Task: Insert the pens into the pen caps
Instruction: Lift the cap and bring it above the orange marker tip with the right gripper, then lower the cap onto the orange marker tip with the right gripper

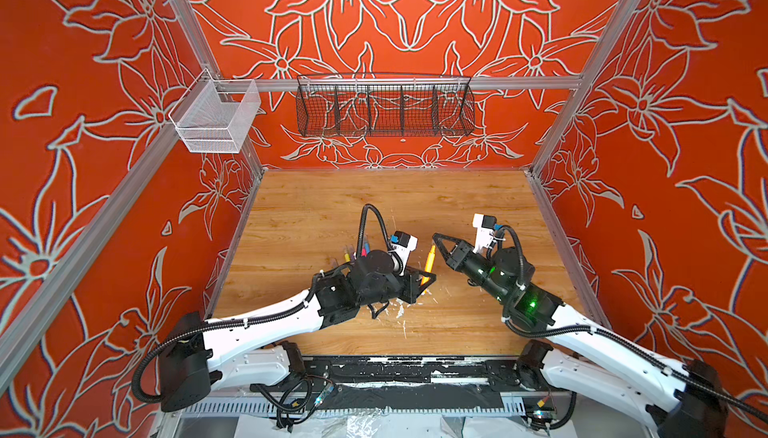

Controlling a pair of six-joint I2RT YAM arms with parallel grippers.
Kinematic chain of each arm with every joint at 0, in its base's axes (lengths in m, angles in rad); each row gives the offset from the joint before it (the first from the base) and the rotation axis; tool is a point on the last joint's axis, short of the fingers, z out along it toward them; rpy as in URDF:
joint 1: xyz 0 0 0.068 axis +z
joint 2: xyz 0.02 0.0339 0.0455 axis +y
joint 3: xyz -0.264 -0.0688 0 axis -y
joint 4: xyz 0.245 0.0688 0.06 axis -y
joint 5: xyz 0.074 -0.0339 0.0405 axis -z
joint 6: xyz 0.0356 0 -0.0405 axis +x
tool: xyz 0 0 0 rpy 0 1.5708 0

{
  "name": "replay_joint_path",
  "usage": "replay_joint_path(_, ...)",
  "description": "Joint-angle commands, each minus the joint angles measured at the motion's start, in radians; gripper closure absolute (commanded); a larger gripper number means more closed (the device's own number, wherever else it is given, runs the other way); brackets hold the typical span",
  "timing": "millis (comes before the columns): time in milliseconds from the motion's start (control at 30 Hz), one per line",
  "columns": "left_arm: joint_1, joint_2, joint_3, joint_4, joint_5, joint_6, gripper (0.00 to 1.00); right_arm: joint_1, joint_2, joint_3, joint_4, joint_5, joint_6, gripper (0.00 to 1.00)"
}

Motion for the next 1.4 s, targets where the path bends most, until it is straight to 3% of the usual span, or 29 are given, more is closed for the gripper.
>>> replay_joint_path(0, -0.002, -0.012, 0.0, 0.0, 0.002, 0.015, 1.0, -0.004, -0.016, 0.02, 0.02, -0.012, 0.009, 1.0)
replay_joint_path(500, -0.002, -0.008, -0.019, 0.038, 0.034, -0.005, 1.0, -0.005, -0.013, 0.068, 0.003, 0.024, -0.028, 1.0)
replay_joint_path(1367, -0.002, -0.017, -0.023, 0.053, 0.016, 0.005, 1.0, -0.008, -0.032, -0.013, 0.031, -0.058, 0.004, 1.0)
